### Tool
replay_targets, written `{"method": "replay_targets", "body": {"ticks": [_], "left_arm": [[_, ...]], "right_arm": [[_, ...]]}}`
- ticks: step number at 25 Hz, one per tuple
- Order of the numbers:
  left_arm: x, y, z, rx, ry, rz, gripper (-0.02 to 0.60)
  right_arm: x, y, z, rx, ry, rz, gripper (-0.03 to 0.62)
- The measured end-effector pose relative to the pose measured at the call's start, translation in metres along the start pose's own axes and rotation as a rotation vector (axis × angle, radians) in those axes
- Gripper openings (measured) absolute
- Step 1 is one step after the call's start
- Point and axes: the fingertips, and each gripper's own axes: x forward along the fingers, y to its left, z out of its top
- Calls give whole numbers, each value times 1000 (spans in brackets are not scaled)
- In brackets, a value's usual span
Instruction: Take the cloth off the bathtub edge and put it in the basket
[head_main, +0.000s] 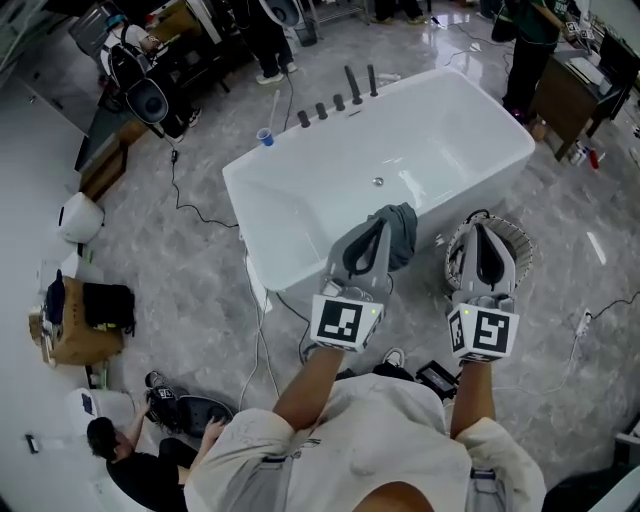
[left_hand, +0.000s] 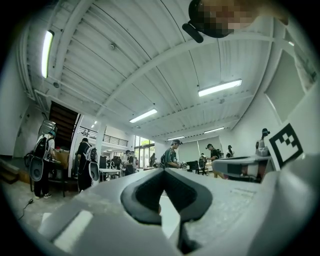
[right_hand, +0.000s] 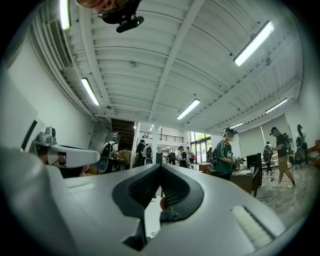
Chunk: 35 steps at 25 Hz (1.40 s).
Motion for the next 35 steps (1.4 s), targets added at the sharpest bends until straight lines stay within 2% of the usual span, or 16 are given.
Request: {"method": "replay_targets", "body": {"ticks": [5,10,15,23,29,35], "left_arm": [[16,-4,-5,-28,14,24,-3],[35,-4,-11,-10,10,25,-3],[48,4,-19,-59,30,43,-3],[76,37,-32,-45,2,20,-3],[103,84,-36,-68,8,46,-3],[123,129,-45,-58,3,46,-3]], "right_arm": [[13,-13,-8,4,11,23,2],[27,-29,-11,12,10,23,2],[41,-30,-21,6,21,31,2],[84,-24,-25,-22,22,25,2],[135,-4,-30,-46,33,46,2],[183,19,-34,-54,31,59,2]]}}
